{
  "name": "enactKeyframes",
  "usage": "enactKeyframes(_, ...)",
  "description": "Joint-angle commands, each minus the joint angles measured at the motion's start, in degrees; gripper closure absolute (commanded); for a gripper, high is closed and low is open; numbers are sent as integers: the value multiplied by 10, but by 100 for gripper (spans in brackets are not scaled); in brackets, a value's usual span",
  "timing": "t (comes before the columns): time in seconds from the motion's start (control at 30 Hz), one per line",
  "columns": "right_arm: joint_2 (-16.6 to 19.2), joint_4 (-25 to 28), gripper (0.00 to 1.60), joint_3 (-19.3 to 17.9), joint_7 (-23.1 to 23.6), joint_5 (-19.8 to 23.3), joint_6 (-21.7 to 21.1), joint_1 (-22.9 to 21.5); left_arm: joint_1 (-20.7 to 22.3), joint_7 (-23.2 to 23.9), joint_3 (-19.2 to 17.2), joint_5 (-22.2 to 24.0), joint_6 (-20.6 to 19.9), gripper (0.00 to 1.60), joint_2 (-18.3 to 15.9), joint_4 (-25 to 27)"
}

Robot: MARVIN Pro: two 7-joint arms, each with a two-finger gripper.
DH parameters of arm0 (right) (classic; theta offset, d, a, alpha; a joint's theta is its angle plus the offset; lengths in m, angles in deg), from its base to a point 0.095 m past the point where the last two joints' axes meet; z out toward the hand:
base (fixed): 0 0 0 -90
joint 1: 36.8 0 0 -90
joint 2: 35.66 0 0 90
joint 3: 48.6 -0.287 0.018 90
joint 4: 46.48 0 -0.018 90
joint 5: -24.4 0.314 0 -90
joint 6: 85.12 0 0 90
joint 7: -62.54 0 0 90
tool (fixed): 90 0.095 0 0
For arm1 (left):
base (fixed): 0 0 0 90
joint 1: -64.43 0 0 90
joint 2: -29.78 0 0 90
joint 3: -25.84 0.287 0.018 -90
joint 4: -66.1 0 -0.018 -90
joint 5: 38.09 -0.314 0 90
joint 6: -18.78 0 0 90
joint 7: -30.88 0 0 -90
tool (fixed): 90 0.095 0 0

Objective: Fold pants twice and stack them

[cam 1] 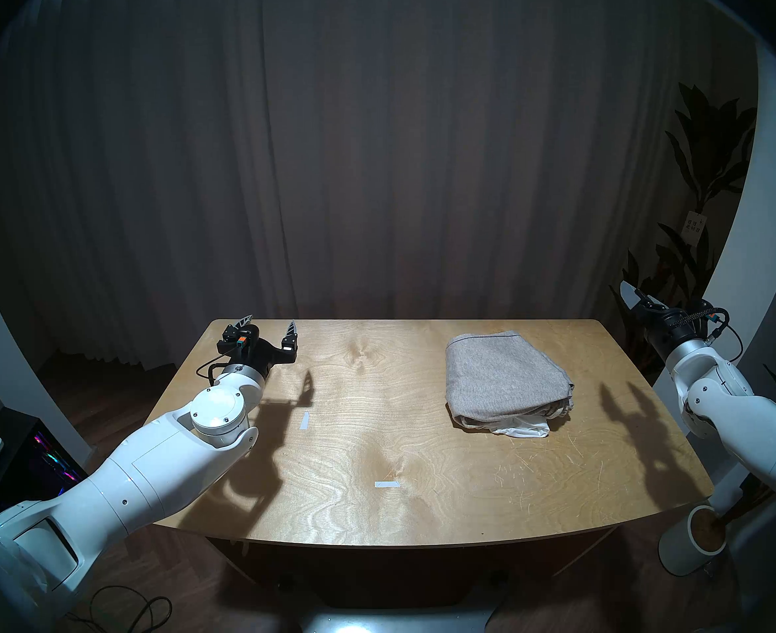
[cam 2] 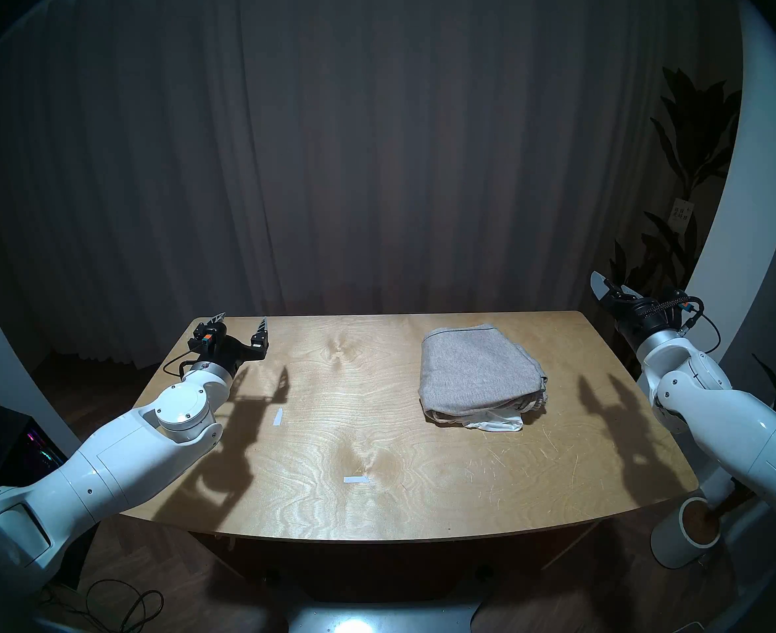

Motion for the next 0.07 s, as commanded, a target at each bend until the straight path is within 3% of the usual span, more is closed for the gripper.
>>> enactKeyframes(0.0,-40,-14,0,8,-8,-16,-4,-63,9,15,-6,3,18,0,0,-2)
enactKeyframes(0.03,-40,-14,0,8,-8,-16,-4,-63,9,15,-6,3,18,0,0,-2)
